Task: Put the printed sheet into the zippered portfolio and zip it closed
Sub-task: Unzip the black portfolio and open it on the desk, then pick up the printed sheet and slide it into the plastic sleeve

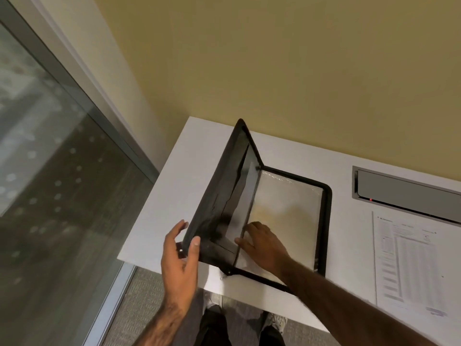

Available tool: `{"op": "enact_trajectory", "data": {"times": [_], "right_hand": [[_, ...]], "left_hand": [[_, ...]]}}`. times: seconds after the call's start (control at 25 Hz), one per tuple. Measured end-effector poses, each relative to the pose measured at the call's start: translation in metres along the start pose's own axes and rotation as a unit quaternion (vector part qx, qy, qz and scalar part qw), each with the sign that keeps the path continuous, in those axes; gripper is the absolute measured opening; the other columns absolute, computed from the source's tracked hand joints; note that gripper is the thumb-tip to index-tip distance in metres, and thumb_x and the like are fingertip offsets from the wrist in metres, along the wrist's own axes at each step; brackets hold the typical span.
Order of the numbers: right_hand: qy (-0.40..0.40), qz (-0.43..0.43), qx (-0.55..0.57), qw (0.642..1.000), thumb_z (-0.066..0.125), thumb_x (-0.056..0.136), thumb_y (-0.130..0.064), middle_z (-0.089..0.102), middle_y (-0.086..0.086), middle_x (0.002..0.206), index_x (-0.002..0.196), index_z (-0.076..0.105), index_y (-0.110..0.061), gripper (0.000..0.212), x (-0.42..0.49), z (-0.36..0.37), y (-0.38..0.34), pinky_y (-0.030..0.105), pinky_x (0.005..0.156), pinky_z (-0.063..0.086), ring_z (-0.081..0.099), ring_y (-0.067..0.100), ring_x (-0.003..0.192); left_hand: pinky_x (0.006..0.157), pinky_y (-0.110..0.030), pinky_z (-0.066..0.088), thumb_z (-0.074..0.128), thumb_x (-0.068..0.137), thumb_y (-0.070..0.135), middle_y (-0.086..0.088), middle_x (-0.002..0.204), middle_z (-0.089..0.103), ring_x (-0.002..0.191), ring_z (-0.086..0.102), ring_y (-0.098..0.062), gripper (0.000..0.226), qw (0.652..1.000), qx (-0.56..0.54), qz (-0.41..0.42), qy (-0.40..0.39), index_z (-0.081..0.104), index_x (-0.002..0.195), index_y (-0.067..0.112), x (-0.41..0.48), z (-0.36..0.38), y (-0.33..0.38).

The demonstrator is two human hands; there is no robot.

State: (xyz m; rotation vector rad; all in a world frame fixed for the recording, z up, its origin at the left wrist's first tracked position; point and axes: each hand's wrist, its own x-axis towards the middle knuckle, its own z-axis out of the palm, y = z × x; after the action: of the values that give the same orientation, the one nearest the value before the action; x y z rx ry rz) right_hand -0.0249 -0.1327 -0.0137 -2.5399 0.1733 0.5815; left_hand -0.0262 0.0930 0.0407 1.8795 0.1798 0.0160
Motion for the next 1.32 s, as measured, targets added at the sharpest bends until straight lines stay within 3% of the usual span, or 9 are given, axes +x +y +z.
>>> {"op": "enact_trajectory", "data": {"times": [0.12, 0.28, 0.44, 0.56, 0.68, 0.88, 1.08, 1.2, 1.32], "right_hand": [[0.023, 0.056, -0.080, 0.995, 0.045, 0.090, -0.071, 0.020, 0.007, 0.166, 0.151, 0.029, -0.027, 0.077, -0.003, 0.021, 0.029, 0.050, 0.121, 0.024, 0.017, 0.032, 0.153], [0.056, 0.138, -0.065, 0.987, 0.047, 0.088, -0.073, -0.006, 0.003, 0.169, 0.157, 0.011, -0.034, 0.088, -0.013, 0.031, 0.058, 0.054, 0.118, -0.003, -0.010, 0.031, 0.155], [0.137, 0.291, 0.002, 0.947, 0.059, 0.083, -0.060, 0.027, 0.006, 0.156, 0.131, 0.038, -0.039, 0.057, -0.021, 0.023, 0.075, 0.069, 0.113, 0.027, 0.023, 0.035, 0.146], [0.133, 0.365, 0.053, 0.920, 0.060, 0.085, -0.052, 0.025, 0.008, 0.159, 0.133, 0.037, -0.036, 0.056, -0.034, 0.026, 0.092, 0.067, 0.109, 0.033, 0.023, 0.035, 0.146], [0.139, 0.374, 0.057, 0.915, 0.061, 0.088, -0.052, 0.022, 0.006, 0.164, 0.145, 0.037, -0.029, 0.066, -0.044, 0.029, 0.100, 0.064, 0.108, 0.038, 0.025, 0.036, 0.147], [0.187, 0.379, 0.024, 0.906, 0.066, 0.089, -0.043, 0.036, 0.010, 0.157, 0.134, 0.054, -0.025, 0.050, -0.058, 0.028, 0.103, 0.056, 0.102, 0.047, 0.040, 0.036, 0.138], [0.205, 0.357, 0.033, 0.911, 0.062, 0.090, -0.044, 0.043, 0.007, 0.149, 0.131, 0.048, -0.028, 0.046, -0.072, 0.042, 0.105, 0.050, 0.101, 0.052, 0.049, 0.032, 0.131], [0.195, 0.341, 0.045, 0.919, 0.055, 0.092, -0.054, 0.035, 0.007, 0.152, 0.141, 0.036, -0.029, 0.059, -0.070, 0.049, 0.107, 0.052, 0.103, 0.051, 0.047, 0.031, 0.134], [0.165, 0.336, 0.030, 0.927, 0.049, 0.092, -0.063, 0.021, 0.011, 0.158, 0.150, 0.022, -0.025, 0.074, -0.066, 0.056, 0.109, 0.055, 0.111, 0.042, 0.031, 0.033, 0.144]], "left_hand": [[0.074, -0.025, 0.055, 0.057, 0.097, 0.039, 0.027, 0.139, 0.048, 0.108, 0.061, -0.009, 0.046, 0.997, 0.071, 0.009, 0.040, 0.043, 0.140, 0.041, 0.033, -0.025, -0.004], [0.094, -0.037, 0.051, 0.055, 0.099, 0.020, 0.002, 0.137, 0.057, 0.117, 0.061, -0.020, 0.042, 0.969, 0.247, 0.003, -0.005, 0.049, 0.140, 0.024, 0.077, -0.037, -0.021], [0.098, -0.044, 0.050, 0.062, 0.094, 0.014, -0.009, 0.131, 0.060, 0.117, 0.061, -0.029, 0.045, 0.957, 0.281, -0.023, -0.066, 0.051, 0.138, 0.017, 0.118, -0.023, -0.032], [0.103, -0.048, 0.048, 0.065, 0.092, 0.017, -0.015, 0.133, 0.057, 0.119, 0.058, -0.034, 0.053, 0.937, 0.328, -0.022, -0.116, 0.047, 0.142, 0.012, 0.137, -0.010, -0.046], [0.101, -0.049, 0.048, 0.061, 0.095, 0.022, -0.017, 0.134, 0.056, 0.117, 0.057, -0.035, 0.055, 0.913, 0.387, -0.020, -0.131, 0.043, 0.145, 0.010, 0.140, -0.005, -0.061], [0.094, -0.052, 0.051, 0.060, 0.094, 0.033, -0.019, 0.128, 0.057, 0.109, 0.057, -0.037, 0.058, 0.892, 0.438, 0.009, -0.112, 0.040, 0.144, 0.010, 0.125, -0.004, -0.081], [0.089, -0.053, 0.049, 0.052, 0.096, 0.037, -0.018, 0.132, 0.052, 0.107, 0.056, -0.038, 0.061, 0.863, 0.490, 0.026, -0.125, 0.035, 0.147, 0.008, 0.114, -0.010, -0.093], [0.106, -0.053, 0.039, 0.042, 0.099, 0.046, -0.018, 0.155, 0.035, 0.133, 0.044, -0.039, 0.069, 0.840, 0.521, 0.036, -0.143, 0.028, 0.153, 0.006, 0.107, -0.007, -0.097], [0.123, -0.048, 0.016, 0.027, 0.099, 0.058, -0.014, 0.167, 0.012, 0.154, 0.015, -0.034, 0.079, 0.809, 0.551, 0.051, -0.197, 0.014, 0.160, 0.010, 0.096, 0.005, -0.103]]}}
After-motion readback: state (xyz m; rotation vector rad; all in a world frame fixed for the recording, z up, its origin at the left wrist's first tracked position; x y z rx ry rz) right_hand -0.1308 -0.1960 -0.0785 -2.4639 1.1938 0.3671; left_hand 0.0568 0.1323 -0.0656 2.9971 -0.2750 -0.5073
